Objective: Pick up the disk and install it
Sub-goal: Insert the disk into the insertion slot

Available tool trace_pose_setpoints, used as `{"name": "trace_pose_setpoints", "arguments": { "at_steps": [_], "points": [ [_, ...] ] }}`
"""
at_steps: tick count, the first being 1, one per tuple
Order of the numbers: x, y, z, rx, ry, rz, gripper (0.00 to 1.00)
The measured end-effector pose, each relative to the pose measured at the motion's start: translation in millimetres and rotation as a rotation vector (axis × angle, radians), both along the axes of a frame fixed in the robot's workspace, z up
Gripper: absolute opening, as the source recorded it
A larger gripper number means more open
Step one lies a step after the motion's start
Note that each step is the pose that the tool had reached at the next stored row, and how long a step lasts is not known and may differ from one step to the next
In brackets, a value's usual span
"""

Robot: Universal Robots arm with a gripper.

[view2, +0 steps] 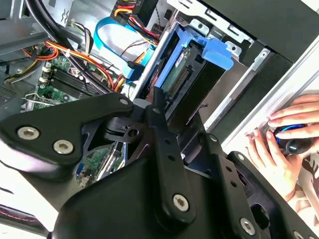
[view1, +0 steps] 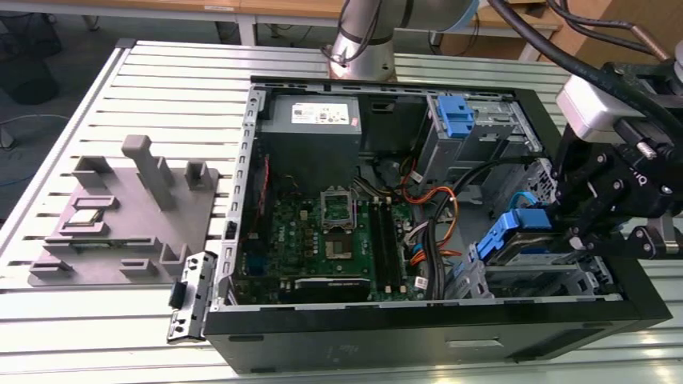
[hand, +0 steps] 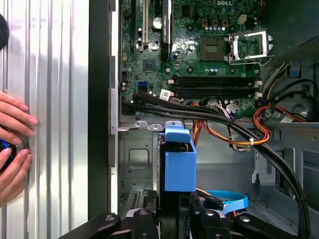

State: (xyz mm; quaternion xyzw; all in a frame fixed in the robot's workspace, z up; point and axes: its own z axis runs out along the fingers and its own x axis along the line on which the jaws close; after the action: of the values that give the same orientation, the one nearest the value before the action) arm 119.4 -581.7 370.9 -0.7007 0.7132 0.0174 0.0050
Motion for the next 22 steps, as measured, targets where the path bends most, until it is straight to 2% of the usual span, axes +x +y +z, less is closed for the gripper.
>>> {"name": "trace_pose_setpoints", "arguments": {
  "at_steps": [4, 16, 22],
  "points": [
    [0.0, 0.0, -1.7, 0.0003, 0.0000, 0.000, 0.35],
    [0.0, -0.2, -23.3, -0.0002, 0.0000, 0.000, 0.35],
    [0.0, -0.3, -24.5, -0.0001, 0.0000, 0.000, 0.35]
  ]
}}
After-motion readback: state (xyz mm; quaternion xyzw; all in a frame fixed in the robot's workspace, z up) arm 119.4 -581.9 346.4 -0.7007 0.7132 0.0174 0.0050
